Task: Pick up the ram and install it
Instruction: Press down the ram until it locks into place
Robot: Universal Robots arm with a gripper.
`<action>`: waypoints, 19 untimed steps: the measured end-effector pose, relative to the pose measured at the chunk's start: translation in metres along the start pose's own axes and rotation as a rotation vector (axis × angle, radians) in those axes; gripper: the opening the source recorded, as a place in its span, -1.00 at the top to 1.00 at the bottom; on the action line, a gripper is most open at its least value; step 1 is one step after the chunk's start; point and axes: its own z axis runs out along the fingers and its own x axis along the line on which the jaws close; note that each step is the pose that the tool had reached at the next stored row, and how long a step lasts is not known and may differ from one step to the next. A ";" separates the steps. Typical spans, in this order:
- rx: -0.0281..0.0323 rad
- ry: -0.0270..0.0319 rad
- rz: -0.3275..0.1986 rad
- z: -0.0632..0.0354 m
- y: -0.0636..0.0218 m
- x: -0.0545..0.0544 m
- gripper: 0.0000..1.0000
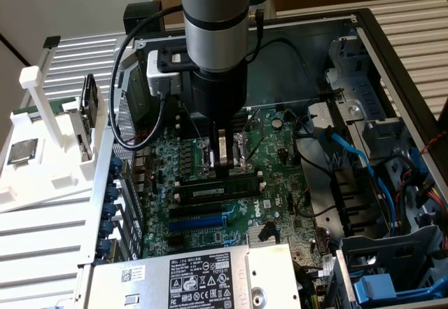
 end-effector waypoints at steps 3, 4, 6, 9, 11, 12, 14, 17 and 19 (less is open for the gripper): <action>0.0001 -0.0001 0.000 0.0022 0.0013 -0.001 0.76; 0.0002 -0.0002 0.000 0.0028 0.0016 -0.001 0.76; 0.0002 0.0000 0.000 0.0036 0.0016 -0.001 0.76; 0.0002 -0.0001 0.000 0.0047 0.0016 -0.001 0.76; 0.0002 -0.0001 0.000 0.0055 0.0016 -0.001 0.76; 0.0002 0.0000 0.000 0.0057 0.0016 -0.001 0.76; 0.0002 -0.0001 0.000 0.0062 0.0016 -0.002 0.76; 0.0001 0.0001 0.000 0.0066 0.0015 -0.003 0.76; 0.0001 0.0001 0.000 0.0066 0.0016 -0.003 0.76</action>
